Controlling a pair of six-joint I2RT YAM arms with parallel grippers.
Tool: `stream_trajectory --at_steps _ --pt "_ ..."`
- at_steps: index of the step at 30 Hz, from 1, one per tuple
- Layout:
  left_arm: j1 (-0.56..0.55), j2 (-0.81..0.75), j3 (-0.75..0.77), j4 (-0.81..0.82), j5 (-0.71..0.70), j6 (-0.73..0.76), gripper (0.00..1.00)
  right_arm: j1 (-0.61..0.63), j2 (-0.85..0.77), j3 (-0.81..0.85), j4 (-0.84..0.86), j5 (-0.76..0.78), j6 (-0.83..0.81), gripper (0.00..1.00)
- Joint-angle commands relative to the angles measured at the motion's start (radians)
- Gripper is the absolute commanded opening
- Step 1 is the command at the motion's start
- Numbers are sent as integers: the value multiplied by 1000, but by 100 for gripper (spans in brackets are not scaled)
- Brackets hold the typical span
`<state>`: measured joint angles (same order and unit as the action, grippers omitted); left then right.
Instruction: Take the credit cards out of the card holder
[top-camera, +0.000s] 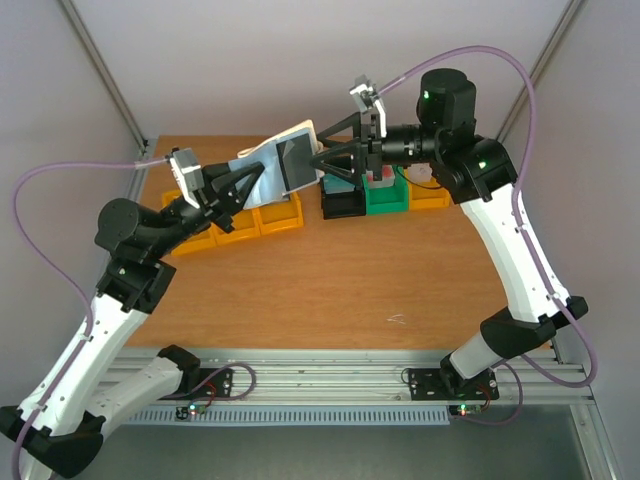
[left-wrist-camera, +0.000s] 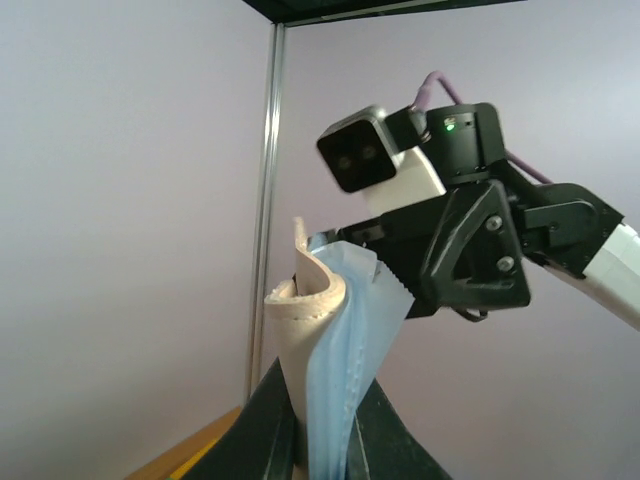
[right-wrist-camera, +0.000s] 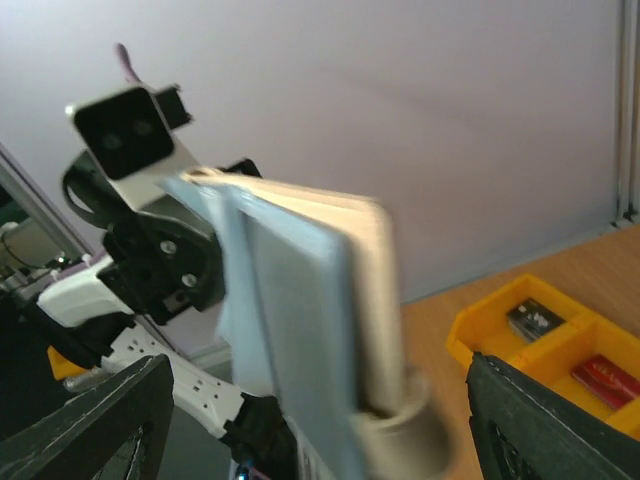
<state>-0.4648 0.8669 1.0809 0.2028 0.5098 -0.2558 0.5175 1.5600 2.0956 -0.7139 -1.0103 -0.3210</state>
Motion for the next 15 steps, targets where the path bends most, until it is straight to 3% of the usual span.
stream_trajectory --at_steps 1,7,11,15 --pt "6 -25 27 95 52 -17 0 15 3 -9 -83 15 -67 81" --pt "6 -31 21 92 69 -22 0 25 13 -11 -123 9 -82 75" --pt "6 -35 16 83 62 -20 0 29 18 -11 -94 -71 -44 47" --pt "6 -35 11 74 63 -20 0 51 26 -11 -93 -95 -32 32"
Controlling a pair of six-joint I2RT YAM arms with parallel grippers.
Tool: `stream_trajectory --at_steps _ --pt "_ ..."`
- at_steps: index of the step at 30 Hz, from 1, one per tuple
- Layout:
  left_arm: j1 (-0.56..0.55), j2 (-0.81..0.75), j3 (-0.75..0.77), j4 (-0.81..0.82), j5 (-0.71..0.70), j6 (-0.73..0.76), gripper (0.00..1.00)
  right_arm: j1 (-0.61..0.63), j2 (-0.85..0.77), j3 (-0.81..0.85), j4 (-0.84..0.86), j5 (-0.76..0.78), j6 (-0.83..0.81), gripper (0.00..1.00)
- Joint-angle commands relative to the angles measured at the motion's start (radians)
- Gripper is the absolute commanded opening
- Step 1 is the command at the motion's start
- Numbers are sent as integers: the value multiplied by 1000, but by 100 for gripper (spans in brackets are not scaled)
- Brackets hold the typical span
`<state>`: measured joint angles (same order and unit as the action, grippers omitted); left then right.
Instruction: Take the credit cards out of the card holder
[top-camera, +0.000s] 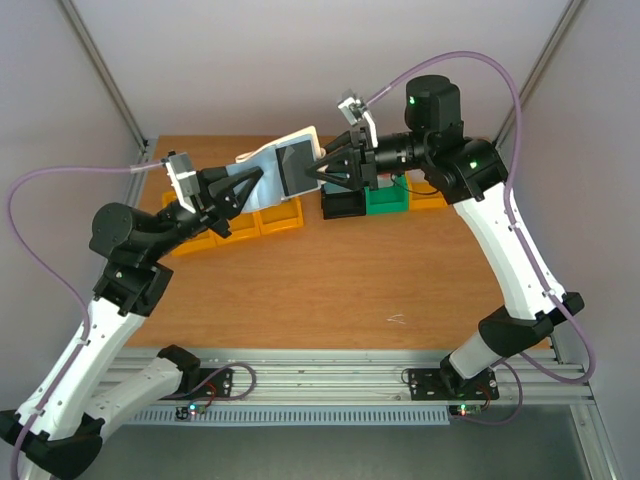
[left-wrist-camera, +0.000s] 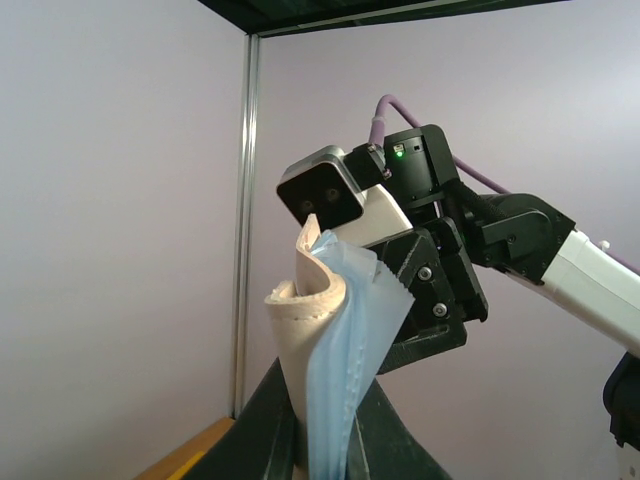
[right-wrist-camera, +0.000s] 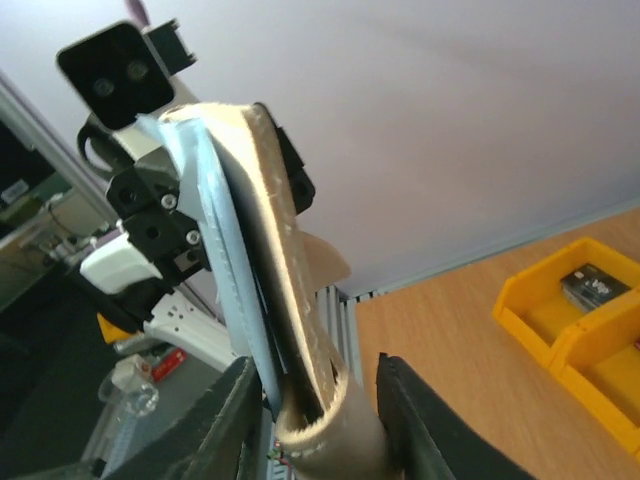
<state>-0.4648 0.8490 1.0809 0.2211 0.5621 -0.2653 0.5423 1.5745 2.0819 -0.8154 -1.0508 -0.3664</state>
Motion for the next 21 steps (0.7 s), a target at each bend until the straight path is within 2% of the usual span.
stream_trajectory --at_steps 1,5,8,9,10,12,14,17,19,21 --pt "6 -19 10 54 7 -11 0 32 12 3 7 -56 12 28" --pt "6 -21 2 46 -6 -15 0 38 7 -1 17 -69 20 3" --pt "6 -27 -17 19 -74 -15 1 36 -16 -19 7 -14 13 1" --pt "6 -31 -26 7 -125 -12 8 34 -23 -30 2 15 11 1" --pt "6 -34 -37 -8 -179 -5 20 31 -27 -37 -7 44 11 1" --pt "6 -40 -56 -37 -284 26 38 21 -28 -41 -43 122 18 1" --pt "6 -47 -81 -60 -366 73 48 13 -20 -35 -108 245 39 1" --pt "9 -59 -116 -74 -437 126 55 13 22 19 -262 529 70 1" --pt "11 -68 -134 -69 -422 148 57 14 61 62 -369 698 92 1" --pt "11 -75 -147 -61 -347 178 57 23 89 83 -439 841 110 1"
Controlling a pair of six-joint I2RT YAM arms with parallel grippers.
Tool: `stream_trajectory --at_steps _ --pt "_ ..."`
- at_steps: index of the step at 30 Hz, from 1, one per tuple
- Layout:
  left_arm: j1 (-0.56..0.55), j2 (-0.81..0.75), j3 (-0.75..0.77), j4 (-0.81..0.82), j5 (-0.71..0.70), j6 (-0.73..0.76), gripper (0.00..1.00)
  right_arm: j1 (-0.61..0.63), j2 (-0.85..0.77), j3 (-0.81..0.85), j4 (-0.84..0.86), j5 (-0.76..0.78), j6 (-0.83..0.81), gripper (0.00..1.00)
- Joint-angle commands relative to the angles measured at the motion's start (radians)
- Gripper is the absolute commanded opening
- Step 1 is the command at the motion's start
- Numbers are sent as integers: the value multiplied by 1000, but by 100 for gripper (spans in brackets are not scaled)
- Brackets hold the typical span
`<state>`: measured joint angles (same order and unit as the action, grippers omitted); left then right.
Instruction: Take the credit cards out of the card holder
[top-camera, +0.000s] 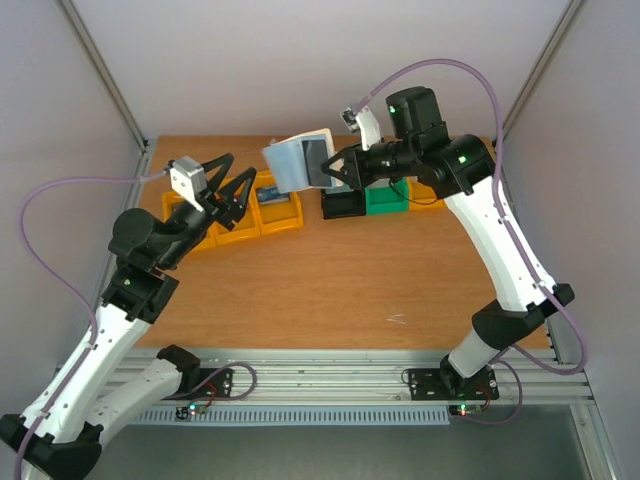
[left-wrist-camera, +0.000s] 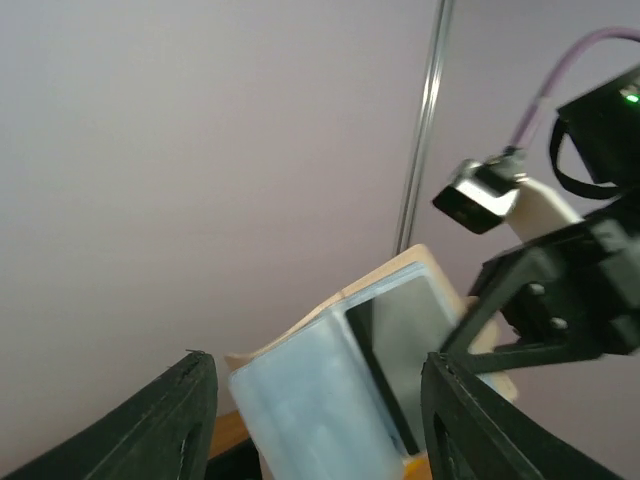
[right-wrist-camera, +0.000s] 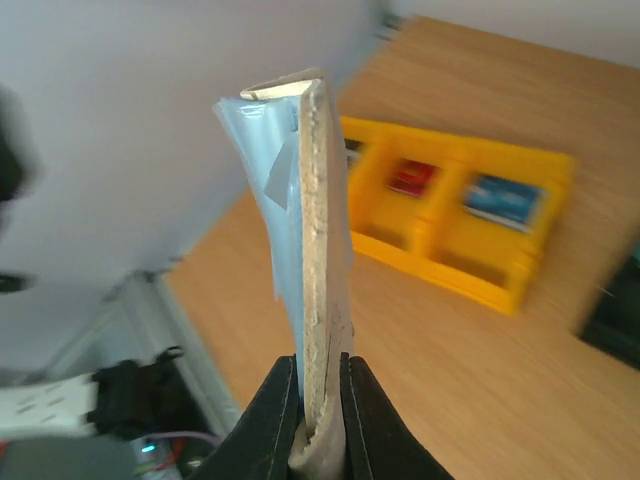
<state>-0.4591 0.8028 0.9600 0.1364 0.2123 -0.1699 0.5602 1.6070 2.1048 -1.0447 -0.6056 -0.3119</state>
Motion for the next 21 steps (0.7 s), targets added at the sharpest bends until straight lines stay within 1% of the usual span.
stream_trajectory --at_steps 1,2,4,6,9,11,13,16,19,21 --pt "5 -31 -30 25 69 92 57 13 62 59 -228 431 59 1" --pt "5 -32 -33 24 122 93 55 24 65 54 -233 447 63 1" --pt "5 -26 -40 21 253 73 49 46 67 47 -218 421 56 1" --pt "0 -6 -49 29 366 0 45 68 67 39 -186 356 34 1" --pt "-12 32 -69 68 447 -147 41 95 67 36 -137 247 3 1" --pt "-23 52 -80 83 453 -209 40 103 65 28 -114 171 -10 1" --pt "-26 67 -85 80 427 -250 39 104 57 9 -85 106 -19 1" --pt "-26 75 -91 56 366 -273 37 104 31 -27 -37 8 -35 1" --pt "-26 78 -99 45 360 -278 37 104 -1 -66 11 -94 -53 1" --pt "-23 76 -102 38 354 -290 36 104 -25 -91 32 -136 -75 1"
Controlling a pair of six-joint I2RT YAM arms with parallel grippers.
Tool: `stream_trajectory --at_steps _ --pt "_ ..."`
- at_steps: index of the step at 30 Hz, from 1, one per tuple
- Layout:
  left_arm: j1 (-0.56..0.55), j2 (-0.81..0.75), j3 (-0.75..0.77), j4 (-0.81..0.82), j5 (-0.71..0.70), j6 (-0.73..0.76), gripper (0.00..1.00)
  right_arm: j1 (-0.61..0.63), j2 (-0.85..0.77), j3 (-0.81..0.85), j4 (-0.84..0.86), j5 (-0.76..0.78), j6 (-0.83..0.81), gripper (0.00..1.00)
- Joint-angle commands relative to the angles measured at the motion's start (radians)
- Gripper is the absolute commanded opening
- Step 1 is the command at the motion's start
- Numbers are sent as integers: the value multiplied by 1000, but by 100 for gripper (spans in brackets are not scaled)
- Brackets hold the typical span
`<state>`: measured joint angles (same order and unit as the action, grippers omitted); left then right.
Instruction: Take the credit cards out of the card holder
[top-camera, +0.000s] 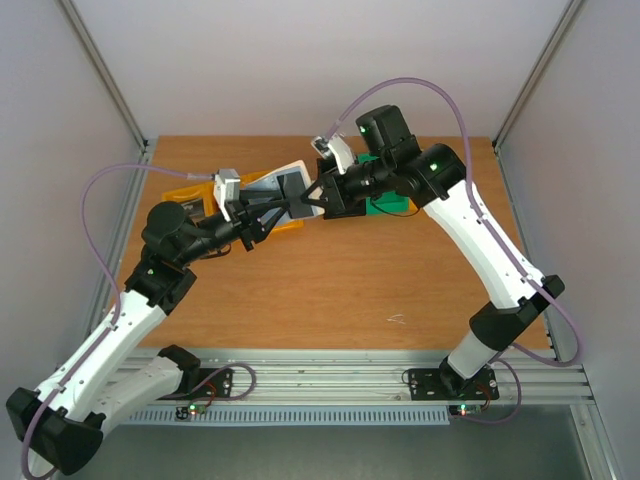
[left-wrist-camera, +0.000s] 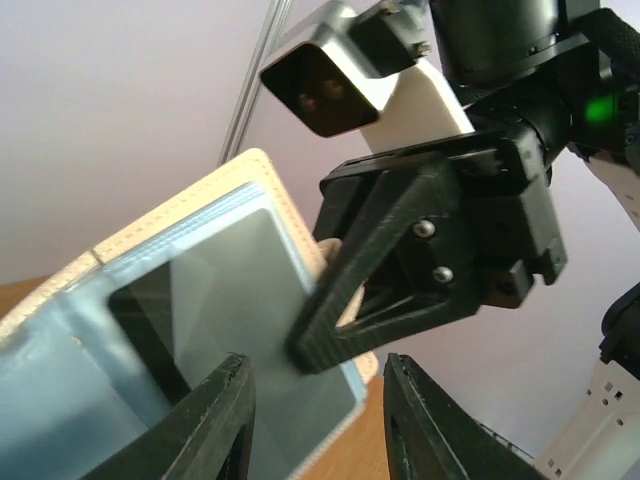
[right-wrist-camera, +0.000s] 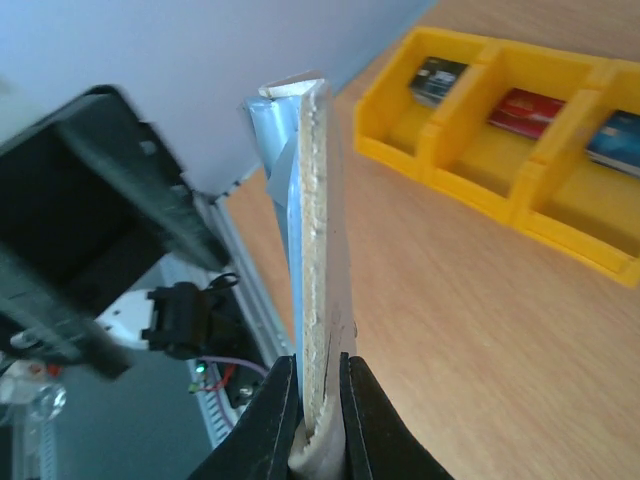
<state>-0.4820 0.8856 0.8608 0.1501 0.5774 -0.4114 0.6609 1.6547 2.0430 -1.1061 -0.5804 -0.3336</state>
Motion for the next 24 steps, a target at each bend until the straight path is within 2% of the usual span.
stream_trajectory --at_steps 1,9,17,21,24 --pt "1 -8 -3 20 -16 -56 36 3 -83 -39 103 -176 -60 1" --pt "19 -17 -4 -11 -19 -67 33 3 -150 -93 177 -274 -95 1" --pt "12 -4 14 71 99 -25 31 3 -144 -125 260 -348 -46 1" --pt "4 3 34 119 154 -24 22 3 -138 -133 284 -345 -42 1" --pt "3 0 40 153 217 -23 9 3 -140 -143 286 -331 -51 1"
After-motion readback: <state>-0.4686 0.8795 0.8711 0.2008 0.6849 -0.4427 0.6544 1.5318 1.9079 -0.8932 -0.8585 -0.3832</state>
